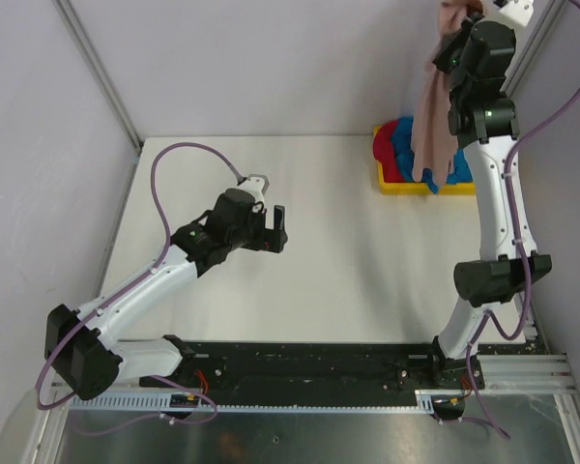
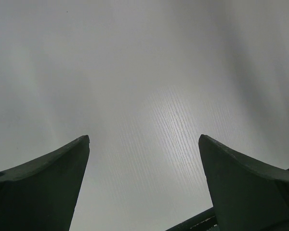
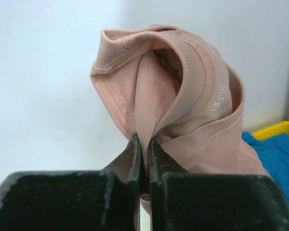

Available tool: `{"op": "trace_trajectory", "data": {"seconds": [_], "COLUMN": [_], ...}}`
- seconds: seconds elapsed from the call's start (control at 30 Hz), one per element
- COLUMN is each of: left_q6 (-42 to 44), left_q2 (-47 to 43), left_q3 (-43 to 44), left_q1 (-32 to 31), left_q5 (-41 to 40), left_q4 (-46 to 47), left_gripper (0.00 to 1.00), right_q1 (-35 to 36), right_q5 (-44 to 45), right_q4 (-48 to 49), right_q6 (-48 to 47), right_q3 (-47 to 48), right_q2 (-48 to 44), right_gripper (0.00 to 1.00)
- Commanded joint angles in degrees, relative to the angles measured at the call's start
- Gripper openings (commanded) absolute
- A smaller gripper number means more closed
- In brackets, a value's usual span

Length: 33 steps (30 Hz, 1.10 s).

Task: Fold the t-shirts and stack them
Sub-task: Move the tshirt to the center of the board

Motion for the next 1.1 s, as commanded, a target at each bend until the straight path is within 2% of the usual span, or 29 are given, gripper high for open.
{"op": "trace_trajectory", "data": {"seconds": [0.0, 0.27, 0.5, 0.53, 0.63, 0.67, 0.73, 0.8, 0.87, 1.07], "left_q6": [-0.2, -1.3, -2.7, -3.0, -3.8, -4.1, -4.5, -4.9, -5.3, -7.5], "left_q2": [-1.9, -1.7, -2.4, -2.7, -3.4, -3.6, -4.0, -4.4, -4.4, -1.6], "left_q3": [1.0, 0.6, -1.4, -1.9, -3.3, -3.8, -4.7, -5.5, -6.2, -6.6], "left_q1": [0.6, 0.5, 0.5, 0.5, 0.5, 0.5, 0.5, 0.5, 0.5, 0.4], "left_q5": [-1.0, -0.4, 0.6, 0.7, 0.8, 1.1, 1.2, 0.8, 0.6, 3.0], "left_q4": [0.6, 0.6, 0.7, 0.6, 0.6, 0.6, 0.4, 0.3, 0.3, 0.5], "left_gripper": [0.99, 0.99, 0.99, 1.0, 0.99, 0.99, 0.99, 0.99, 0.99, 0.99], "right_q1": [5.0, 15.6, 20.0, 20.3, 21.1, 21.4, 22.1, 22.8, 23.1, 21.9], "right_q5": [-2.0, -1.8, -3.3, -4.3, -7.2, -8.3, -9.8, -9.8, -9.2, -6.3], "right_q4": [7.0, 10.4, 11.3, 11.4, 9.9, 9.0, 7.2, 5.0, 2.9, -1.5], "right_q6": [-0.3, 0.1, 5.7, 7.1, 11.3, 12.4, 13.5, 13.3, 12.9, 13.2], "right_q3": [3.5, -0.3, -19.3, -23.3, -34.1, -36.8, -40.7, -43.0, -44.7, -52.8], "right_q2": [-7.0, -11.3, -12.8, -12.9, -11.9, -11.3, -10.3, -10.1, -10.9, -18.7], "right_gripper": [0.0, 0.0, 0.02, 0.11, 0.56, 0.67, 0.79, 0.86, 0.89, 0.9]}}
